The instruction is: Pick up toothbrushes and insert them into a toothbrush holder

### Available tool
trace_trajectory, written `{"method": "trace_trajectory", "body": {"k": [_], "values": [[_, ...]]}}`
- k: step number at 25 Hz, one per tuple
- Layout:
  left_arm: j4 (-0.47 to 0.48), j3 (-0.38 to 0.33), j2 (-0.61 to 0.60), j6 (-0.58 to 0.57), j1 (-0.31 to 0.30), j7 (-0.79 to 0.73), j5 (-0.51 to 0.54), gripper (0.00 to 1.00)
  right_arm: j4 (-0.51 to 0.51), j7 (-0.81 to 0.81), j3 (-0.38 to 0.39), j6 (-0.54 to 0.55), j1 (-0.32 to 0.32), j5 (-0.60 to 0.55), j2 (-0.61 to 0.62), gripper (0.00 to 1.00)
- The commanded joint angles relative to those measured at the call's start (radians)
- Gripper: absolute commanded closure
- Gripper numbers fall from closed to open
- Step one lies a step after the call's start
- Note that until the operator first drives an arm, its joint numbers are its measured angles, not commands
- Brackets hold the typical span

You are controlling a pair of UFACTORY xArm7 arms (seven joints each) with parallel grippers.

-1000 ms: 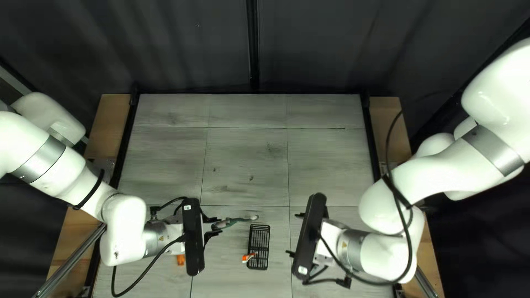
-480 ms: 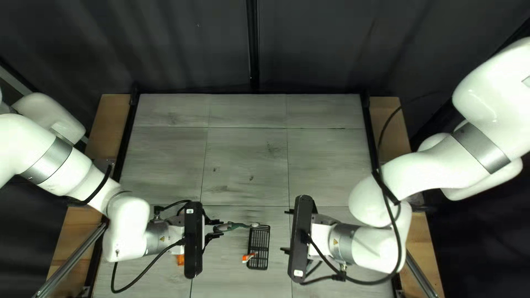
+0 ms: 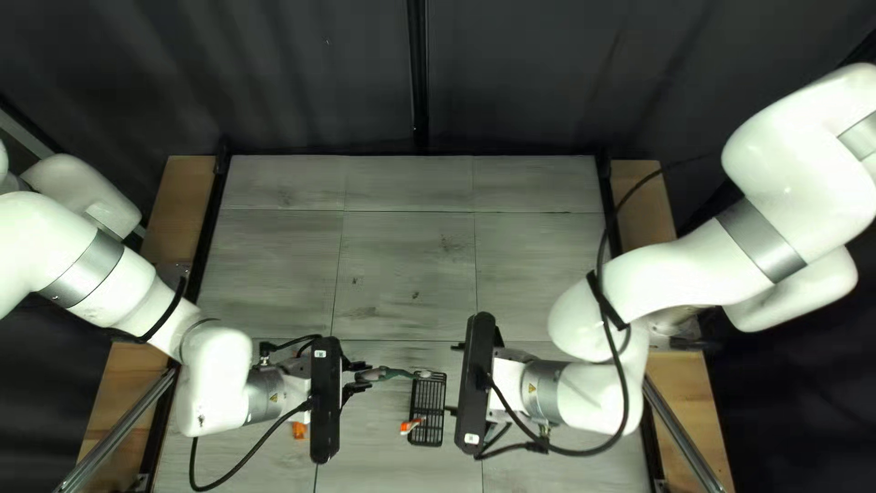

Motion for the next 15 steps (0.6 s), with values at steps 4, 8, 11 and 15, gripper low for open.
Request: {"method": "trace_trajectory", "body": {"k": [4,8,11,15], "values": [[0.001,-0.001,-0.001,0.005,-0.001,0.002,0.001,1.0,0.027,0.027,-0.008,-0.029,-0.013,-0.065,0.04,0.0],[0.001,-0.001,-0.001,0.005,-0.001,0.002,0.001,1.0,0.034,0.055,-0.014,-0.046,-0.021,-0.097,0.054,0.0],[0.001,-0.001,-0.001,0.005,-0.001,0.002,0.001,1.0,0.041,0.079,-0.024,-0.065,-0.032,-0.13,0.072,0.0],[0.001,-0.001,-0.001,0.005,-0.001,0.002,0.001,1.0,0.037,0.095,-0.034,-0.082,-0.042,-0.153,0.073,0.0]]}}
